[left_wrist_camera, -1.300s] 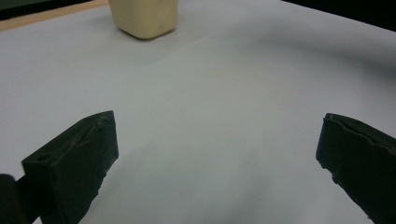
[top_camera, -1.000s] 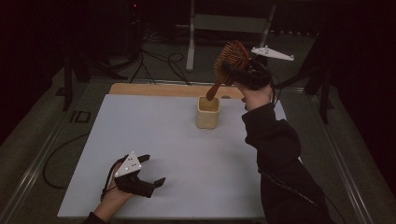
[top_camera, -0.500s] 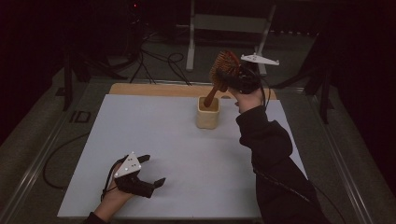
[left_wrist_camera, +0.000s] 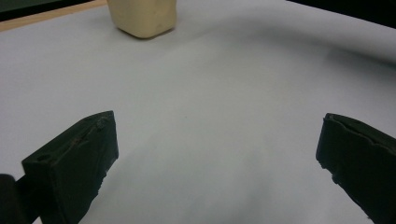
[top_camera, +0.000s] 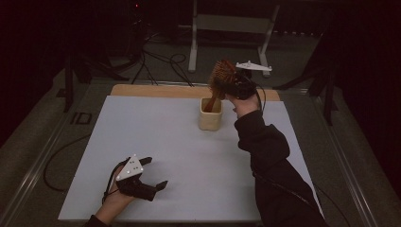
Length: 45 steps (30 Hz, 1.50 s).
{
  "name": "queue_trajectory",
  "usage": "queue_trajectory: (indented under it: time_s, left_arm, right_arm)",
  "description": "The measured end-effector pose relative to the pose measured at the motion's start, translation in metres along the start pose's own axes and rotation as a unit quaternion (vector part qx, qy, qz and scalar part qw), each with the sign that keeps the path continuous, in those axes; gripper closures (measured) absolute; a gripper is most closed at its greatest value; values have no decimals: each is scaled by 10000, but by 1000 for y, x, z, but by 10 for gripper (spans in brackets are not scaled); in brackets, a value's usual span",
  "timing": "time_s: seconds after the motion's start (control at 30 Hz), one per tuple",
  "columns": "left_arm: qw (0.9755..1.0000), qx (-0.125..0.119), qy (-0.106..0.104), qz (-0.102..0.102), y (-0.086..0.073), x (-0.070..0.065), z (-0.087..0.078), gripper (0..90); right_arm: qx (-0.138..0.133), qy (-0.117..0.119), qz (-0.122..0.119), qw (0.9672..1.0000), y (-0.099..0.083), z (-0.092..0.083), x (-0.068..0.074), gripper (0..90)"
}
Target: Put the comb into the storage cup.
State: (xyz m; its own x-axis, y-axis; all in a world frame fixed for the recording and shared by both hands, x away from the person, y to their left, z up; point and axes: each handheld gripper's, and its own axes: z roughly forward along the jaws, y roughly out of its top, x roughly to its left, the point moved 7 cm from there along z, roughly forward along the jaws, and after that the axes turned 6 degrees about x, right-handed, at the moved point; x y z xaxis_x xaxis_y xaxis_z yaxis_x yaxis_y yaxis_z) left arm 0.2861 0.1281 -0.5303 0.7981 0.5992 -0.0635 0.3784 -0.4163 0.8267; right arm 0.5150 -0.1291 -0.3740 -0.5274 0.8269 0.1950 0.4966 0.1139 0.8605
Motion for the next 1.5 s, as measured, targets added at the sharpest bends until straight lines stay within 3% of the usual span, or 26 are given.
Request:
queue_trajectory:
  time_s: [0.8, 1.13, 1.5]
  left_arm:
    - [10000, -7, 3, 28, 0, 0, -1, 0]
    - [10000, -18, -16, 18, 0, 0, 0, 0]
    - [10000, 5, -57, 10, -1, -1, 1, 0]
  right_arm:
    - [498, 175, 116, 9985, -36, 32, -4, 518]
    - [489, 239, 217, 9983, -41, 35, -8, 514]
    - [540, 295, 334, 9975, -44, 35, -22, 468]
